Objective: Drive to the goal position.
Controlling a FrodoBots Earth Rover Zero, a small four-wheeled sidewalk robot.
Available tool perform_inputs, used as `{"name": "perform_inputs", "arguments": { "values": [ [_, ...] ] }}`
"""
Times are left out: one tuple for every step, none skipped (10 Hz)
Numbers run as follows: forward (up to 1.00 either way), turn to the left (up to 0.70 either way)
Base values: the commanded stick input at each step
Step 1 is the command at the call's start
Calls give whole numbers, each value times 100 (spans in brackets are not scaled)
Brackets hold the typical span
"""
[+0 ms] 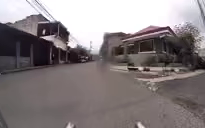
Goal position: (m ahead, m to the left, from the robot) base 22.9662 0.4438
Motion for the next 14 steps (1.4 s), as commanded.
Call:
{"name": "perform_inputs", "arguments": {
  "values": [
    [70, 7],
    [70, 0],
    [70, 0],
    [70, 0],
    [70, 0],
    [70, 0],
    [70, 0],
    [70, 3],
    [70, 9],
    [70, 13],
    [70, 1],
    [70, 1],
    [70, 1],
    [70, 1]
  ]
}}
